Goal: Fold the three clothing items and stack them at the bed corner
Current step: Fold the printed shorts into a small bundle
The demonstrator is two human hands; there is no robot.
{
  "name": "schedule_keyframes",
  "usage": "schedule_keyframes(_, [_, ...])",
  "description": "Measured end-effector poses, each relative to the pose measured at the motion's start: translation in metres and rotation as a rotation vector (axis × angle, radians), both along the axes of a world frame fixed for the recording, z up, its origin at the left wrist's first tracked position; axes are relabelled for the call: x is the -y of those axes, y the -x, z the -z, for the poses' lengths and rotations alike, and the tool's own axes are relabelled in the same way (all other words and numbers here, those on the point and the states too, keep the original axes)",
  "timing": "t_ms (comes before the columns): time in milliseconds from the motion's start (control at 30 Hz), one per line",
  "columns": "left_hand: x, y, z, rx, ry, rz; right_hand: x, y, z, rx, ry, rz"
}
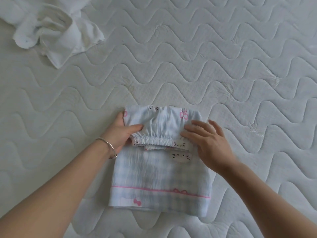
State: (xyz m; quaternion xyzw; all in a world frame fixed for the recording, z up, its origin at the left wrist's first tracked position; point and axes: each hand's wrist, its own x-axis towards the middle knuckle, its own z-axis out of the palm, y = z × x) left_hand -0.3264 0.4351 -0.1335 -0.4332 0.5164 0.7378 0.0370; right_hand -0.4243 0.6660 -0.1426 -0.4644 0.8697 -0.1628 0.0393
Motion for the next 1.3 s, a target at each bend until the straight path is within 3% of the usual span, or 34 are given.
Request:
schedule_keyframes(67, [-0.003,-0.004,-0.001,0.071,0.17,-0.08,0.0,-0.005,-0.007,0.051,0.079,0.094])
schedule_keyframes(133, [-0.007,-0.006,-0.007,0.122,0.638,-0.086,0.009,-0.005,-0.018,0.09,0.188,0.218])
schedule_keyframes(167, [-0.01,-0.007,-0.01,0.051,0.928,-0.05,0.016,-0.006,-0.024,0.095,0.207,0.252])
schedule_keyframes(233, [-0.019,-0.006,-0.011,-0.169,1.314,0.183,0.031,-0.005,-0.027,0.126,0.073,0.234])
schedule_keyframes(333, [-0.035,-0.002,0.007,-0.251,1.512,0.749,0.039,0.003,-0.015,0.194,-0.303,0.124])
schedule_keyframes(467, [-0.029,-0.006,0.033,-0.05,1.518,1.052,0.028,0.015,0.002,0.215,-0.418,0.137])
schedule_keyframes(600, [-0.028,-0.006,0.031,-0.084,1.492,1.042,0.039,0.024,-0.01,0.254,-0.314,0.144])
schedule_keyframes(700, [-0.019,0.006,0.019,-0.178,1.431,0.901,0.054,0.04,-0.019,0.268,-0.272,0.18])
schedule_keyframes(767, [-0.004,0.019,0.011,-0.12,1.4,0.86,0.059,0.051,-0.023,0.294,-0.29,0.182])
schedule_keyframes(900, [0.028,0.042,0.008,0.094,1.285,1.013,0.063,0.066,-0.025,0.348,-0.234,0.135])
schedule_keyframes(1000, [0.04,0.055,0.002,-0.059,1.266,0.968,0.069,0.074,-0.026,0.39,-0.141,0.185])
schedule_keyframes(1233, [0.052,0.111,-0.009,-0.218,1.579,0.724,0.1,0.12,-0.032,0.158,0.035,0.299])
schedule_keyframes(1300, [0.039,0.11,-0.004,-0.308,1.62,0.807,0.104,0.129,-0.03,0.113,0.048,0.275])
